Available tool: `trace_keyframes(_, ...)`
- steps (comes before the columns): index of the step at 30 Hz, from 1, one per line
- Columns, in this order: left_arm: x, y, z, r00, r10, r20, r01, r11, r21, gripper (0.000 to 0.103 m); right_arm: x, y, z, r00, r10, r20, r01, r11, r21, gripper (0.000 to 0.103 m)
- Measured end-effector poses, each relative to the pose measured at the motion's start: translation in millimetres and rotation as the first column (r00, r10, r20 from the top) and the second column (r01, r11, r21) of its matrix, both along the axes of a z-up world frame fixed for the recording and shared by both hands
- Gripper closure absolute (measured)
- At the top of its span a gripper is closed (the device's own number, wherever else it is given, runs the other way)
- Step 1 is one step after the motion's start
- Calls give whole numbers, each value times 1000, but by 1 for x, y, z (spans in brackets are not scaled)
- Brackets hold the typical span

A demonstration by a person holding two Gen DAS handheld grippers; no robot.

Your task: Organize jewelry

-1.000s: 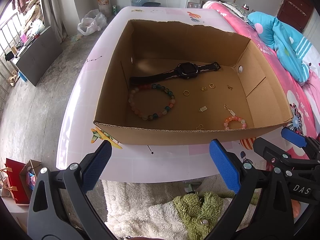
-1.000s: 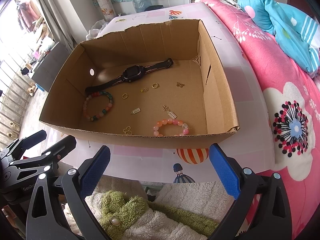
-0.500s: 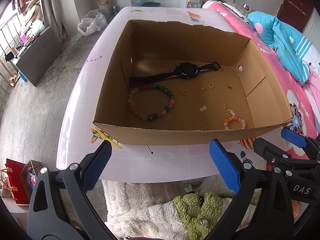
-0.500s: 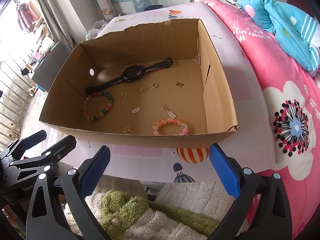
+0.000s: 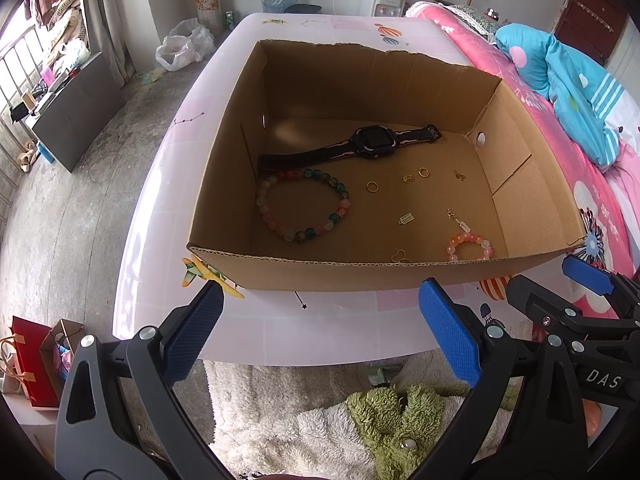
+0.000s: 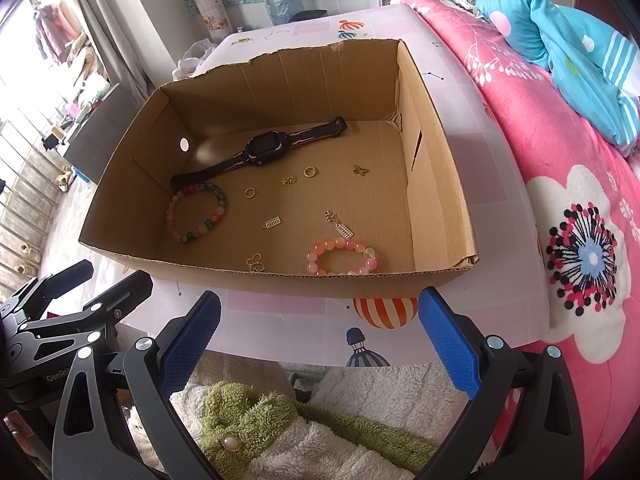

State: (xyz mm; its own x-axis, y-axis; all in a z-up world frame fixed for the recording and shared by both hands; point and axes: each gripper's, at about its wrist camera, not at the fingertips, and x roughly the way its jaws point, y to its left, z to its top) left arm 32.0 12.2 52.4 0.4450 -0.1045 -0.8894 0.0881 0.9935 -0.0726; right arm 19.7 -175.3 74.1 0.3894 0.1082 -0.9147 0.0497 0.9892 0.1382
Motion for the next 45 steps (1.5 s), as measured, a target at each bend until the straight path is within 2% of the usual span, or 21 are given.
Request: trace_keyframes(45,2,-3,-1,1000,3,-5,-3,1000,8,8,2,-2,0,1000,1,-4,-1,1000,6,7)
